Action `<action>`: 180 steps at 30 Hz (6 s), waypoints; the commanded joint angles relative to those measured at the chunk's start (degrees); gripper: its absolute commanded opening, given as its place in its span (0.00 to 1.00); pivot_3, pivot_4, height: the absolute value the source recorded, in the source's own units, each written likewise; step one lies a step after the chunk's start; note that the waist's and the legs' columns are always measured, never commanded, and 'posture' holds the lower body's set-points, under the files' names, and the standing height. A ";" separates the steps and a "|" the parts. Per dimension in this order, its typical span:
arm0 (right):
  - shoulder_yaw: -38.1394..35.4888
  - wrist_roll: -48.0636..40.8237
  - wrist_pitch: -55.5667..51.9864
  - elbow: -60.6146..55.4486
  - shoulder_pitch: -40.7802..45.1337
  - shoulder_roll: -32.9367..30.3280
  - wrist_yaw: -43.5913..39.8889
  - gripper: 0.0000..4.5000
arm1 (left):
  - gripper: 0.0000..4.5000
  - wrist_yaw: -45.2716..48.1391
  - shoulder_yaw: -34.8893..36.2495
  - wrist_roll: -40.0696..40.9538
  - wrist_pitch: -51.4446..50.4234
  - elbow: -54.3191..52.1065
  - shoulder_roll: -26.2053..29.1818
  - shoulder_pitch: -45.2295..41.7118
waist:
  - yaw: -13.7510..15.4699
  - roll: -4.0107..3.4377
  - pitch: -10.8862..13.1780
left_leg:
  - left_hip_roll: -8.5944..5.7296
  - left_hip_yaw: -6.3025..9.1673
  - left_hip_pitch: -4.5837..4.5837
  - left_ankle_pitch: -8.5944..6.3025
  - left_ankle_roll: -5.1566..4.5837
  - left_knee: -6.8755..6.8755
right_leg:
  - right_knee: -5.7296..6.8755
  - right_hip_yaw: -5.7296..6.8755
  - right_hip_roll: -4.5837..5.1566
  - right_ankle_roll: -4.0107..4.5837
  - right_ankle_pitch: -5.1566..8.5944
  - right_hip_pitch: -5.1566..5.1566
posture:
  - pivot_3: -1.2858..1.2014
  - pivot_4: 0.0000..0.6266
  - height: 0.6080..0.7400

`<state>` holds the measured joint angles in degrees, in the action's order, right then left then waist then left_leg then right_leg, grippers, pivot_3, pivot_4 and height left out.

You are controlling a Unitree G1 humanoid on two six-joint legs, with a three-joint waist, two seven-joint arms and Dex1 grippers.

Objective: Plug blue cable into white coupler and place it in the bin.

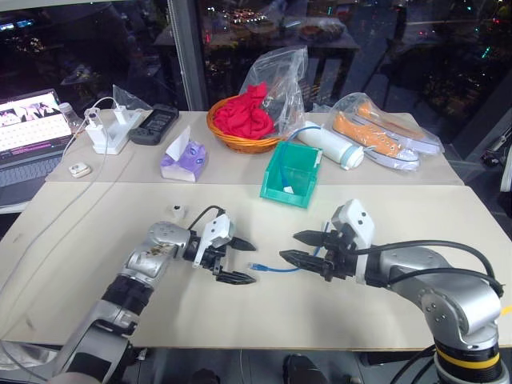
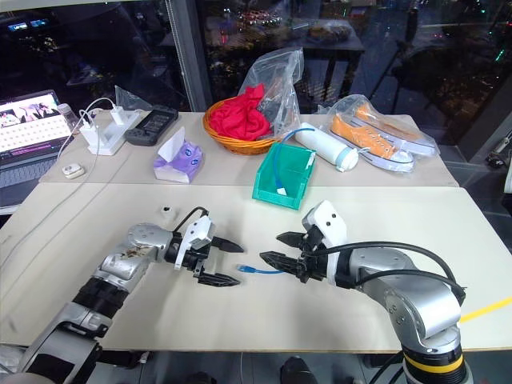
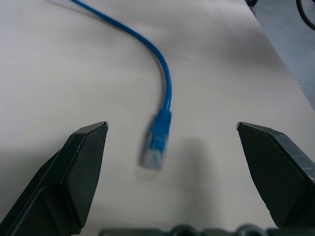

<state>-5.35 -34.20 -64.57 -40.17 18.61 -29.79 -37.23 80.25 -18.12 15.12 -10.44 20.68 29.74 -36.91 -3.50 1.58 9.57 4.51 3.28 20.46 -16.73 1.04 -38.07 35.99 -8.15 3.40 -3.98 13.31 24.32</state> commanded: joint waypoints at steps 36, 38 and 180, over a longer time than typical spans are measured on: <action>-6.16 -55.18 5.20 3.17 -19.91 14.98 49.50 0.71 | 0.02 -13.41 9.98 3.73 -5.76 -19.50 -5.14 8.05 | 0.30 0.00 0.00 | 0.01 0.06 -0.20 -0.03 -0.05 0.03 | 0.15 -0.02 -0.03 0.04 0.05 -0.14 | 0.52 0.24 0.87; -5.98 -59.23 10.68 4.39 -19.05 17.93 55.94 0.71 | 0.02 -14.46 9.57 3.89 -6.57 -21.05 -5.35 8.89 | 0.17 -0.01 0.01 | 0.00 0.08 -0.16 -0.02 -0.03 0.05 | 0.16 -0.04 -0.03 0.03 0.05 -0.12 | 0.52 0.24 0.87; 5.72 -46.07 24.71 11.16 -5.45 10.51 61.35 0.00 | 0.99 -67.45 31.71 -4.87 -13.79 -28.29 -14.70 27.56 | 0.80 -0.02 0.00 | -0.03 0.13 -0.05 0.01 0.03 0.13 | -0.01 -0.03 -0.01 0.00 0.15 -0.07 | 0.52 0.24 0.87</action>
<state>1.14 -79.94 -39.96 -28.08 12.48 -20.03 24.85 11.18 13.31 9.61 -26.86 -9.52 14.09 -7.91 -2.69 1.57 9.56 4.49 3.41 20.42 -16.72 1.07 -37.94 35.97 -8.17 3.39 -3.98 13.46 24.26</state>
